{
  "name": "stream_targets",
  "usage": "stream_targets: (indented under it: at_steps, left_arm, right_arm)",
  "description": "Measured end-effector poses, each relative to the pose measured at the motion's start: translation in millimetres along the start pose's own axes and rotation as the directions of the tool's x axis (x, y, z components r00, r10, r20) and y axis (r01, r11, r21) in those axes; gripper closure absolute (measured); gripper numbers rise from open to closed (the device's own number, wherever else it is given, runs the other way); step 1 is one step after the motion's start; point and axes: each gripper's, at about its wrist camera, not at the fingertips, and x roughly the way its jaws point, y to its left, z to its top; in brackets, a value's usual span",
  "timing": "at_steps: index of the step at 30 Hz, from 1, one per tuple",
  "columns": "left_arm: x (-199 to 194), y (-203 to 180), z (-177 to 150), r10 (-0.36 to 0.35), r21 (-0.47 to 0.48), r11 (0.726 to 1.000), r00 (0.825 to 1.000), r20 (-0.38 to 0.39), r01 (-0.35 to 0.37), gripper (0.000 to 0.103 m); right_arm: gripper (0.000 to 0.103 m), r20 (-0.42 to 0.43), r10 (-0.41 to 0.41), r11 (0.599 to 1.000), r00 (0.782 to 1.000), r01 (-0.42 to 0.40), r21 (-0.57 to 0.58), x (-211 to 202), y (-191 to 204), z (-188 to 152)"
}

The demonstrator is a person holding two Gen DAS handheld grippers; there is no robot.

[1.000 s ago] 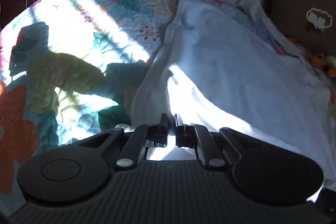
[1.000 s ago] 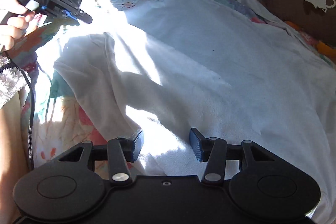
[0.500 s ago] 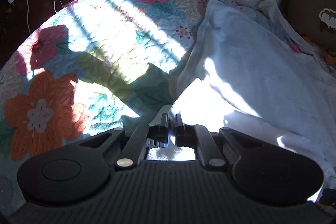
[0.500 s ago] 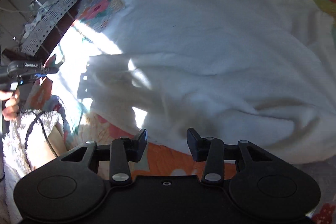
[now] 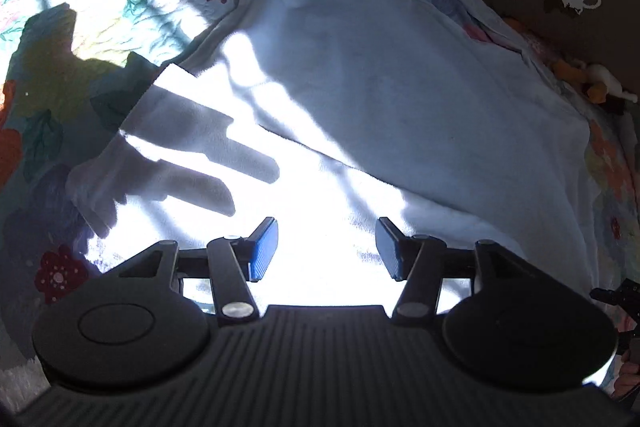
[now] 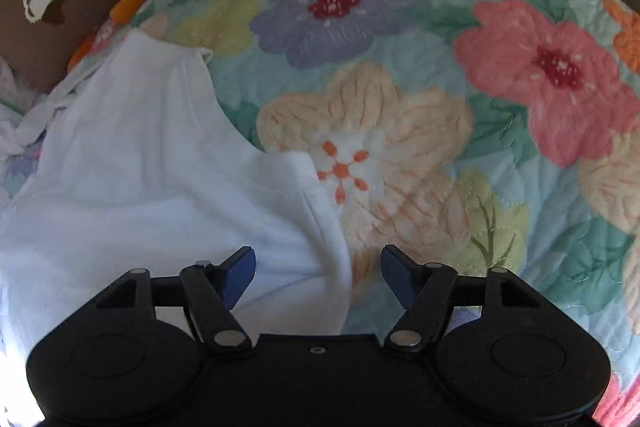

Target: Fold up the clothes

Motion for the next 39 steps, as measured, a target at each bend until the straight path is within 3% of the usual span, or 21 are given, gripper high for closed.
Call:
stream_targets:
  at_steps: [1, 2, 4, 7, 9, 11, 15, 16, 17, 20, 22, 25, 26, 28, 30, 33, 35, 36, 37, 39]
  left_arm:
    - [7.0, -2.3, -2.8, 0.024, 0.009, 1.000, 1.000, -0.013, -0.024, 0.050]
    - [12.4, -2.5, -5.3, 0.047, 0.016, 0.999, 0.999, -0.026, -0.046, 0.050]
    - [15.6, 0.3, -6.6, 0.068, 0.021, 0.998, 0.997, -0.029, -0.067, 0.050]
    - [15.3, 4.9, -8.8, 0.080, 0.031, 0.996, 0.997, -0.024, -0.079, 0.044]
    - [17.9, 13.0, -10.4, 0.069, 0.017, 0.998, 0.997, -0.046, -0.068, 0.041]
    - [21.0, 19.1, -11.3, 0.045, -0.010, 0.999, 0.997, -0.065, -0.046, 0.041]
    - [24.2, 17.3, -10.0, 0.054, -0.018, 0.998, 0.996, -0.069, -0.055, 0.039]
    - [24.5, 14.5, -11.0, 0.065, -0.003, 0.998, 0.996, -0.066, -0.065, 0.039]
    - [23.9, 9.8, -13.4, 0.081, 0.024, 0.997, 0.995, -0.058, -0.079, 0.039]
    - [18.0, -4.5, -19.2, 0.113, 0.108, 0.988, 0.993, -0.016, -0.111, 0.038]
    - [9.9, -13.1, -21.6, 0.091, 0.148, 0.985, 0.996, 0.023, -0.093, 0.038]
    - [-9.1, -30.2, -19.8, -0.023, 0.177, 0.984, 0.998, 0.059, 0.012, 0.038]
    - [-15.0, -39.4, -18.5, -0.065, 0.175, 0.983, 0.996, 0.058, 0.054, 0.038]
    - [-21.9, -66.6, -17.9, -0.139, 0.213, 0.969, 0.989, 0.047, 0.126, 0.038]
    - [-23.0, -103.8, -18.0, -0.208, 0.275, 0.941, 0.978, 0.019, 0.195, 0.038]
    - [-13.6, -159.6, -16.2, -0.243, 0.350, 0.908, 0.970, -0.004, 0.229, 0.038]
    - [1.0, -187.3, -9.8, -0.242, 0.396, 0.892, 0.970, 0.010, 0.218, 0.038]
    - [10.6, -199.7, -6.2, -0.243, 0.410, 0.886, 0.970, 0.014, 0.216, 0.038]
    - [21.5, -208.1, -2.4, -0.248, 0.409, 0.885, 0.969, 0.009, 0.223, 0.038]
    - [45.0, -220.3, 4.6, -0.249, 0.388, 0.892, 0.968, -0.005, 0.231, 0.038]
  right_arm:
    - [0.027, 0.030, 0.003, 1.000, 1.000, -0.003, -0.012, 0.5, 1.6, -2.2]
    - [0.046, 0.066, 0.011, 0.999, 0.998, -0.007, -0.054, -0.4, 6.9, -1.3]
    - [0.097, 0.098, 0.027, 0.981, 0.995, -0.007, -0.193, -4.0, 21.4, 4.7]
    - [0.100, 0.225, -0.029, 0.966, 0.974, 0.085, -0.242, -24.6, 23.0, 12.0]
    - [0.100, 0.181, -0.004, 0.990, 0.984, 0.030, -0.141, -22.1, 10.8, 20.4]
    - [0.100, 0.140, -0.047, 0.984, 0.989, 0.070, -0.164, -10.2, 13.5, 18.4]
    - [0.093, 0.135, -0.123, 0.962, 0.983, 0.152, -0.227, -9.6, 16.3, 6.9]
    - [0.084, 0.143, -0.116, 0.972, 0.983, 0.142, -0.189, -17.4, 10.9, 7.0]
    - [0.074, 0.161, -0.093, 0.980, 0.982, 0.119, -0.161, -25.1, 8.4, 7.1]
    - [0.057, 0.225, 0.001, 0.990, 0.974, 0.031, -0.139, -50.3, 7.9, 5.0]
    - [0.056, 0.211, 0.083, 0.981, 0.974, -0.042, -0.190, -62.7, 17.1, 12.2]
    - [0.055, 0.164, 0.203, 0.947, 0.965, -0.151, -0.282, -84.3, 38.5, 33.2]
    - [0.050, 0.147, 0.246, 0.930, 0.958, -0.190, -0.315, -91.4, 45.3, 40.9]
    - [0.042, 0.062, 0.338, 0.877, 0.939, -0.290, -0.383, -100.2, 60.8, 57.6]
    - [0.041, -0.027, 0.407, 0.824, 0.913, -0.380, -0.421, -100.4, 70.2, 72.1]
    - [0.040, -0.147, 0.446, 0.723, 0.883, -0.452, -0.523, -88.8, 87.9, 89.3]
    - [0.040, -0.120, 0.456, 0.687, 0.882, -0.434, -0.582, -74.9, 90.4, 95.9]
    - [0.040, -0.075, 0.438, 0.683, 0.896, -0.386, -0.620, -63.0, 90.4, 98.8]
    - [0.040, -0.029, 0.408, 0.699, 0.912, -0.333, -0.633, -51.6, 89.3, 100.8]
    - [0.040, 0.003, 0.383, 0.712, 0.924, -0.293, -0.638, -28.6, 86.5, 107.0]
